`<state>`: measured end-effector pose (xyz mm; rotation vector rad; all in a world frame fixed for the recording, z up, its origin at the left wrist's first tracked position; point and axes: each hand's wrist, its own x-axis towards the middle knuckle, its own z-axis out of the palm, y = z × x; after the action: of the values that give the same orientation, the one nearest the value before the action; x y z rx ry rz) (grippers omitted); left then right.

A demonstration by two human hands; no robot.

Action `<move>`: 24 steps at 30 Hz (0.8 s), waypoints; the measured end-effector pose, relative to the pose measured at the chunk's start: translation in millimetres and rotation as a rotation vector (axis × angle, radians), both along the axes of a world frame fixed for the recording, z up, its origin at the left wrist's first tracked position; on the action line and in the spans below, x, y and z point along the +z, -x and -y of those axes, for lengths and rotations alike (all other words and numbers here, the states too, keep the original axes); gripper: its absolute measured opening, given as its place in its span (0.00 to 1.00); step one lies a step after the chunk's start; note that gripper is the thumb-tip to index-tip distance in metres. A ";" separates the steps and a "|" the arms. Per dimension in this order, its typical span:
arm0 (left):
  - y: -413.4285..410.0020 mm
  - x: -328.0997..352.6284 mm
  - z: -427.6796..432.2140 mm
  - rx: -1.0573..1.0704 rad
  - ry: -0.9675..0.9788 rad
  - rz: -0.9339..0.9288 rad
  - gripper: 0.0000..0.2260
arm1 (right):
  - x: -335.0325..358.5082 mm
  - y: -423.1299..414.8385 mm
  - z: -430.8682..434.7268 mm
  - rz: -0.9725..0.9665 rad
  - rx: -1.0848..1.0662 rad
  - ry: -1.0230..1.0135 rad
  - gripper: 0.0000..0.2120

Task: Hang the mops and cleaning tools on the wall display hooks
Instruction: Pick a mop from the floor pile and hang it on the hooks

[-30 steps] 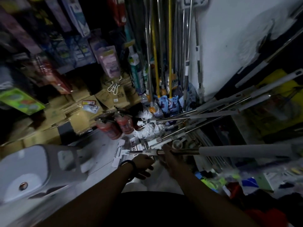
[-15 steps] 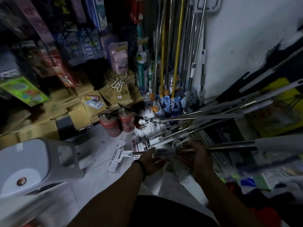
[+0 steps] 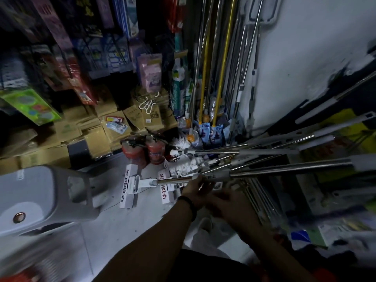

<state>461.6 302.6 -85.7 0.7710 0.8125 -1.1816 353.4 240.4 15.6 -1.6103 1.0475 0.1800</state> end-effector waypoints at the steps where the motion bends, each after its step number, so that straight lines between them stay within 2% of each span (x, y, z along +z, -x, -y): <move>1: 4.1 9.6 4.2 -0.044 0.012 0.017 0.11 | 1.1 -4.6 1.2 0.031 0.191 0.260 0.05; 3: 11.4 22.2 13.5 -0.147 0.049 0.130 0.10 | 2.3 -21.2 14.1 0.157 0.464 0.797 0.12; 4: 11.3 24.3 19.4 -0.176 0.118 0.100 0.08 | 1.3 -32.1 26.2 0.147 0.591 0.978 0.16; 5: 14.1 30.7 23.8 -0.224 0.145 0.119 0.09 | 2.6 -43.6 36.4 0.017 0.743 1.093 0.20; 7: 17.9 36.6 28.6 -0.219 0.109 0.115 0.09 | 11.8 -62.6 47.0 -0.381 0.963 1.122 0.22; 8: 22.5 38.0 29.9 -0.210 0.088 0.158 0.07 | 17.3 -67.6 47.2 -0.521 1.008 1.102 0.19; 10: 31.2 40.1 34.7 -0.228 0.013 0.215 0.04 | 22.3 -68.7 46.8 -0.641 1.028 1.103 0.12; 11: 32.7 42.1 35.8 -0.174 -0.022 0.186 0.03 | 22.3 -66.5 48.6 -0.637 1.023 1.128 0.12; 13: 34.9 44.1 34.0 -0.102 -0.006 0.107 0.08 | 21.8 -60.0 55.0 -0.532 0.961 1.186 0.11; 14: 33.2 45.4 30.5 -0.111 0.016 0.127 0.10 | 23.5 -57.6 58.2 -0.466 0.911 1.210 0.12; 16: 27.8 44.6 22.5 -0.089 0.047 0.133 0.21 | 29.1 -54.0 64.9 -0.421 0.841 1.217 0.14; 18: 15.3 36.2 14.8 0.022 0.065 0.066 0.32 | 35.9 -48.6 75.5 -0.413 0.819 1.177 0.16; 19: 7.1 29.8 10.0 0.107 0.050 0.040 0.34 | 39.6 -44.4 82.1 -0.414 0.812 1.140 0.17; 21: -13.9 16.7 -3.1 0.275 -0.056 0.023 0.32 | 51.0 -36.6 95.6 -0.409 0.781 1.119 0.21; 24: -43.5 5.4 -23.1 0.349 -0.088 -0.005 0.28 | 68.4 -24.7 107.6 -0.409 0.717 1.128 0.28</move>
<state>505.1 325.7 -80.3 0.6658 0.9641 -0.8410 378.1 132.7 84.1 -3.0540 0.8390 0.4610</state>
